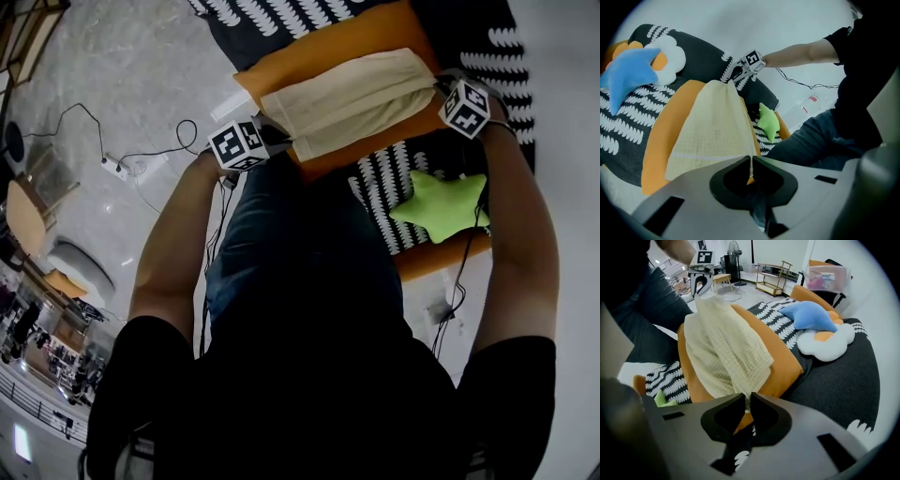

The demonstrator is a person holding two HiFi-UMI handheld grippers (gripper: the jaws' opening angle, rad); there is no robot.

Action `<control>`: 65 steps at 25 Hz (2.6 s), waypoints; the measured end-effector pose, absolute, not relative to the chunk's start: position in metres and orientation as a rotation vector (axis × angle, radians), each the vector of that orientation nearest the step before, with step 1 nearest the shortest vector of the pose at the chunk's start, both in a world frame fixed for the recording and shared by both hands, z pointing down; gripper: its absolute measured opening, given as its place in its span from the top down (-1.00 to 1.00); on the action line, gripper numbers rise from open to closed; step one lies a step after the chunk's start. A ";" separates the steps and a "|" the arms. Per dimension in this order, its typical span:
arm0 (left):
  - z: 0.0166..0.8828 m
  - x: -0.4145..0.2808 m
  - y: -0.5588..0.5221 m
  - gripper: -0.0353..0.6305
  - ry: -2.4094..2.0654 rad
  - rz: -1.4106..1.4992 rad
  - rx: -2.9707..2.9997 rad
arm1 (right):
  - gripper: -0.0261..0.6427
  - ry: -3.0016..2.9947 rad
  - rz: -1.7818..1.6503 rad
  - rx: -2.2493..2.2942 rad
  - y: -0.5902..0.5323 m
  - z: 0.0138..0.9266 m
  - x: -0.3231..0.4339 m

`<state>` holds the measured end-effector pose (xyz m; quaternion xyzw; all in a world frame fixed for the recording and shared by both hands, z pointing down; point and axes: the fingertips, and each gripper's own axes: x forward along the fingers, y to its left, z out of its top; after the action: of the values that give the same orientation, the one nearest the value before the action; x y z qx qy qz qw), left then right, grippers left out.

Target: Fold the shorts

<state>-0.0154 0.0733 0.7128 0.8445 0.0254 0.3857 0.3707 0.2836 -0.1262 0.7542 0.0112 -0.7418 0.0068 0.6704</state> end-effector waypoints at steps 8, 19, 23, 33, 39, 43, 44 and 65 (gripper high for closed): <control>0.725 0.002 0.111 0.81 0.085 1.001 2.181 | 0.80 -1.675 0.000 0.060 -0.102 0.767 0.290; 0.743 0.013 0.132 0.81 0.084 1.043 2.187 | 0.80 -1.639 0.001 0.064 -0.079 0.781 0.308; 0.757 0.018 0.143 0.81 0.103 1.027 2.186 | 0.80 -1.635 0.005 0.084 -0.071 0.793 0.308; 0.766 0.032 0.154 0.81 0.116 1.075 2.182 | 0.80 -1.648 0.035 0.159 -0.063 0.792 0.315; 0.763 0.026 0.149 0.80 0.113 1.080 2.172 | 0.79 -1.652 0.051 0.197 -0.064 0.787 0.307; 0.759 0.027 0.153 0.78 0.127 1.066 2.148 | 0.74 -1.662 0.084 0.232 -0.058 0.782 0.305; 0.759 0.026 0.154 0.74 0.131 1.066 2.142 | 0.72 -1.664 0.094 0.239 -0.057 0.781 0.305; 0.717 -0.005 0.119 0.40 0.107 1.134 2.121 | 0.46 -1.728 0.492 0.573 -0.034 0.737 0.322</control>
<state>-0.0049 0.1195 0.7171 0.8223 0.0415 0.4397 0.3588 0.3218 -0.0337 0.7372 0.2459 -0.7416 0.2111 0.5874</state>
